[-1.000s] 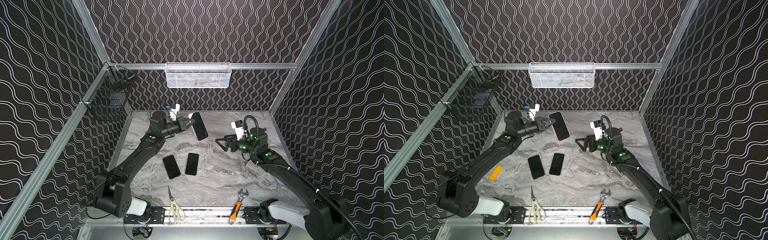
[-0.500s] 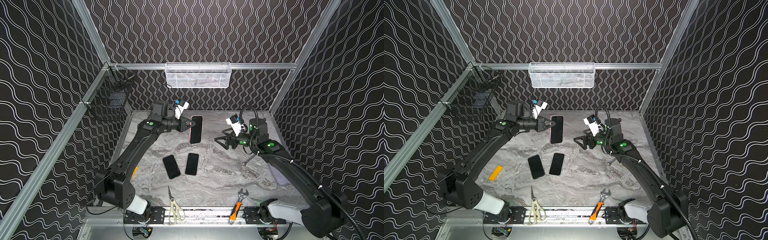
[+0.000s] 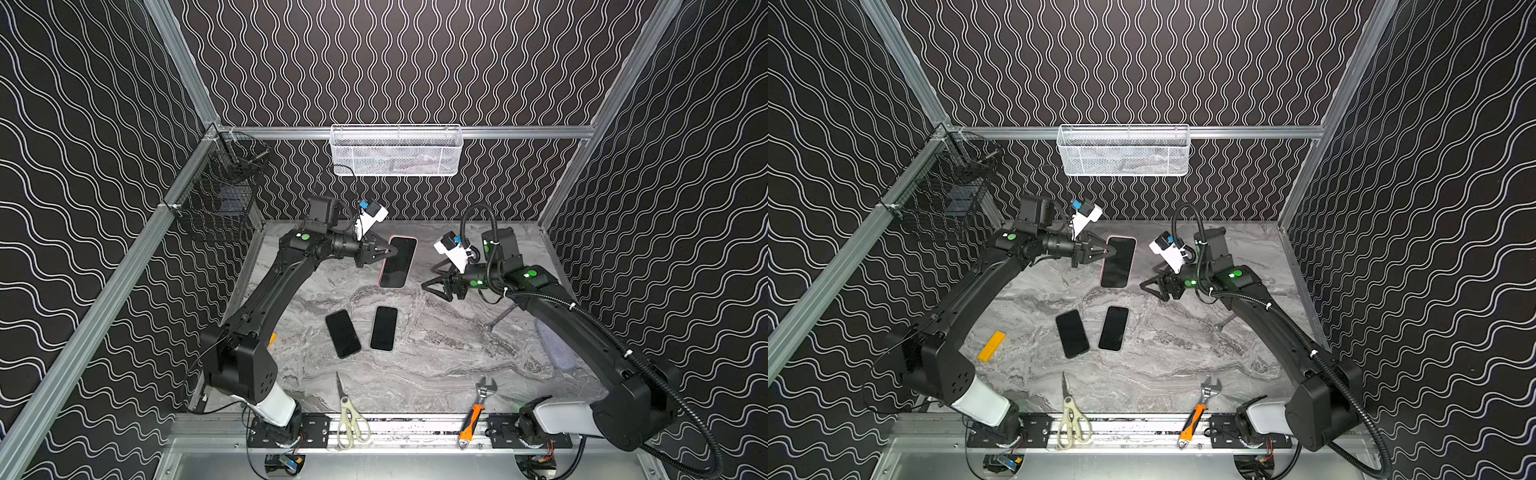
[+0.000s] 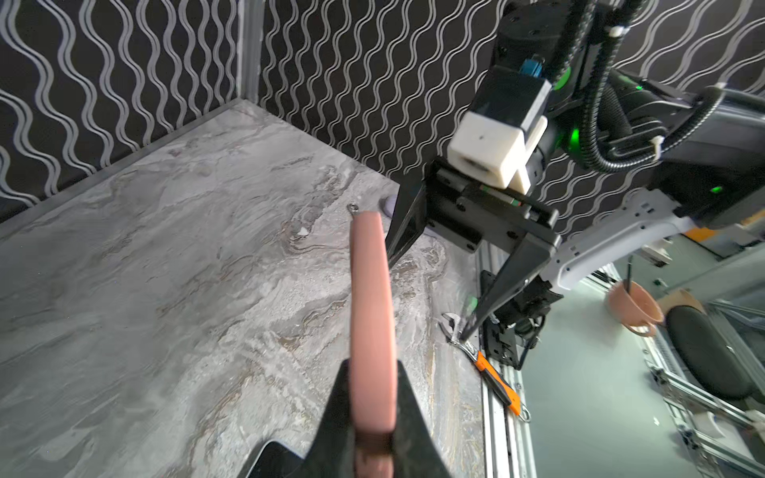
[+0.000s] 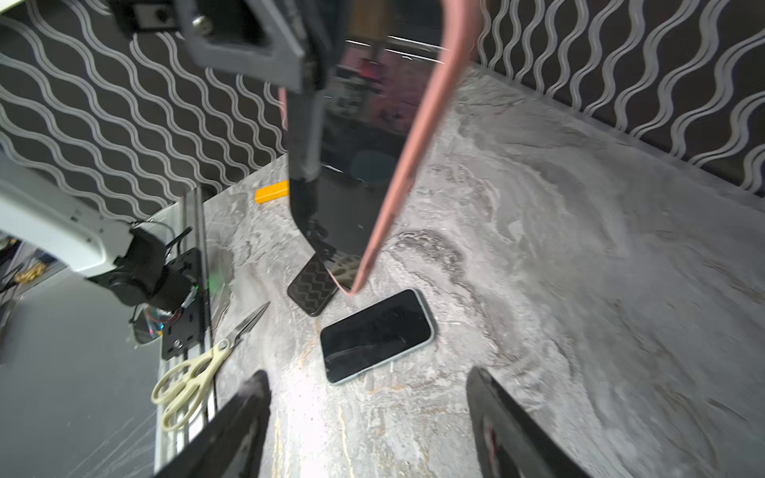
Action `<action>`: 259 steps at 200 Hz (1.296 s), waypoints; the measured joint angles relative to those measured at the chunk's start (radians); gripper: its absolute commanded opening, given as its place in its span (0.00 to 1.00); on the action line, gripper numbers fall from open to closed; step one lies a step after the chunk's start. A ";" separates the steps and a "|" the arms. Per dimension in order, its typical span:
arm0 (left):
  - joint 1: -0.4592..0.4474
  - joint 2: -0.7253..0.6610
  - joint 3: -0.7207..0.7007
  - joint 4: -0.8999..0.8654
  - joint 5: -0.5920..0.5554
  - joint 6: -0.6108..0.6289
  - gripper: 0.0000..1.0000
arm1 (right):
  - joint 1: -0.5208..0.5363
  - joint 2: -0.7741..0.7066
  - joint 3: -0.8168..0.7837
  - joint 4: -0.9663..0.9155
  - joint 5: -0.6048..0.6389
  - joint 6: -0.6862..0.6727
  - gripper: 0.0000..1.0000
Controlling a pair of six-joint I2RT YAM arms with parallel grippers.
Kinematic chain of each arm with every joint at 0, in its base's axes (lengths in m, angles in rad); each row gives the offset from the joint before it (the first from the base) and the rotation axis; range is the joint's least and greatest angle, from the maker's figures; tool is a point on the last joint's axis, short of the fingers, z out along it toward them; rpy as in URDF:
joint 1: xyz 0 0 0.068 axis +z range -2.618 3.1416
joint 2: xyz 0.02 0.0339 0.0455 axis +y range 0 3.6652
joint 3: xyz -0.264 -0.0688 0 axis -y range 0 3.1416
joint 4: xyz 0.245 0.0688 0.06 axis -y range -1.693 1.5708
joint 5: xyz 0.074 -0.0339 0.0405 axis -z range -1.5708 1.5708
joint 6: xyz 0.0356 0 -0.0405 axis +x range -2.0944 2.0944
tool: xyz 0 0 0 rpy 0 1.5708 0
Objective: Take the phone out of the phone case
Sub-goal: Remove the phone case from the phone.
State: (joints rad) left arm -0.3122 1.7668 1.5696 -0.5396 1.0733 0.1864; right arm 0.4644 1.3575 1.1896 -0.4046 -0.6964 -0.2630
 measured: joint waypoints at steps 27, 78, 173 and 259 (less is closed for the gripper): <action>0.000 0.005 0.001 -0.001 0.063 0.027 0.00 | 0.066 0.001 -0.002 -0.009 0.008 -0.017 0.70; 0.000 -0.031 -0.026 -0.004 0.121 0.057 0.00 | 0.125 0.034 0.018 -0.037 0.031 -0.043 0.64; -0.001 -0.042 -0.041 -0.019 0.166 0.079 0.00 | 0.155 0.071 0.048 -0.067 0.057 -0.075 0.46; -0.001 -0.037 -0.041 -0.039 0.162 0.077 0.00 | 0.165 0.092 0.058 -0.092 0.058 -0.099 0.25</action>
State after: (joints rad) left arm -0.3134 1.7294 1.5284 -0.5781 1.2350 0.2630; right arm 0.6296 1.4494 1.2472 -0.4961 -0.6388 -0.3622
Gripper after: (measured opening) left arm 0.118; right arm 0.263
